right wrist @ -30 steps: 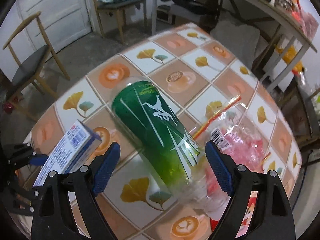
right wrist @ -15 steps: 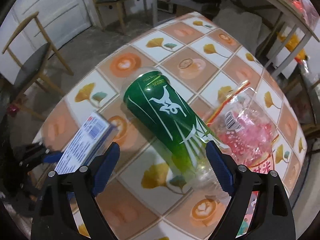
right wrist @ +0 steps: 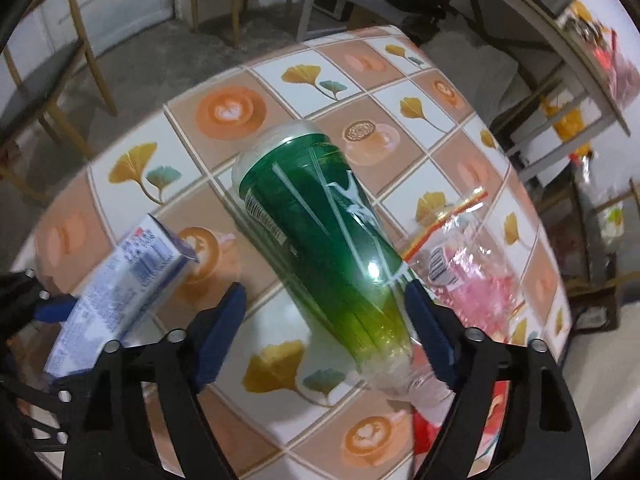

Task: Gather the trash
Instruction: 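Grasp the green plastic bottle with the right gripper while the left gripper holds the toothpaste box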

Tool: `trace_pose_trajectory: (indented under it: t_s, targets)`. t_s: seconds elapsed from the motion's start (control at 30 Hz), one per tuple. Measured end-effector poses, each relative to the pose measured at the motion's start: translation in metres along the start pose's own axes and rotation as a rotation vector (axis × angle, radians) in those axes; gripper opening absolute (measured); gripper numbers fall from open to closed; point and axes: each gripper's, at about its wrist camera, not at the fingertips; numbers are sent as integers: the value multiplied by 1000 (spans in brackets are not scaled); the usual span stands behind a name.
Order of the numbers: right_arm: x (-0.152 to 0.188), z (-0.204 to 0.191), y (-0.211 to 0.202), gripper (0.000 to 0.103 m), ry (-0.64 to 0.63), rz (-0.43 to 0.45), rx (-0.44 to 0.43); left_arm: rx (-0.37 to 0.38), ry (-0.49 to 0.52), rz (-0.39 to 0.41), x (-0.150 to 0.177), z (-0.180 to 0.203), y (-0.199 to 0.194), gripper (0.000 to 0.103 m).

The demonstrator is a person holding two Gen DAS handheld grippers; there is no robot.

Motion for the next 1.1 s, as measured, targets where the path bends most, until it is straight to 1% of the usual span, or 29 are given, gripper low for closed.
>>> trace_pose_trajectory:
  t_s: [0.07, 0.17, 0.23, 0.3, 0.37, 0.47, 0.53, 0.57, 0.6, 0.7, 0.8, 0.83, 0.87, 0.9, 0.97, 1.1]
  targets:
    - [-1, -2, 7, 85, -31, -2, 26, 0, -2, 0, 0, 0, 0, 47]
    - [-2, -4, 12, 85, -59, -8, 56, 0, -3, 0, 0, 0, 0, 47]
    - [-3, -3, 11, 78, -68, -9, 67, 0, -2, 1, 0, 0, 0, 47]
    - [-3, -1, 8, 60, -79, -14, 105, 0, -2, 1, 0, 0, 0, 47]
    - [-3, 3, 6, 53, -80, -18, 121, -4, -2, 2, 0, 0, 1, 47]
    - [-3, 4, 7, 54, -94, -26, 121, -11, 0, 3, 1, 1, 0, 47]
    - [-3, 2, 11, 66, -113, -35, 126, -10, -1, 3, 1, 0, 0, 47]
    - [-2, 0, 16, 75, -121, -44, 124, -9, -4, 2, 1, 0, 1, 47]
    - [-1, -2, 19, 79, -133, -49, 124, -8, -5, 1, 1, 0, 1, 47]
    - [1, -8, 32, 85, -184, -54, 165, -6, -5, 1, 2, 0, 0, 47]
    - [2, -7, 39, 85, -185, -56, 177, -4, -8, 1, 2, 0, 0, 47]
    - [1, -5, 40, 83, -182, -55, 178, -5, -8, 1, 2, 0, 0, 47]
    - [0, -4, 40, 74, -182, -55, 183, -5, -8, 1, 2, 0, 0, 47]
    - [-1, -2, 40, 72, -180, -62, 189, -5, -8, 1, 2, 0, 0, 47]
    - [-2, 0, 39, 71, -169, -71, 173, -4, -9, 2, 1, 0, 0, 47]
    - [2, -6, 34, 69, -197, -81, 155, -2, -10, 4, 1, 0, 0, 47]
Point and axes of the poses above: each gripper's, at about its wrist camera, not at the fingertips, and y roughly the way its jaws point, z to its right, x to its underside, and after that the axes turned 11 degrees about z, right-handed
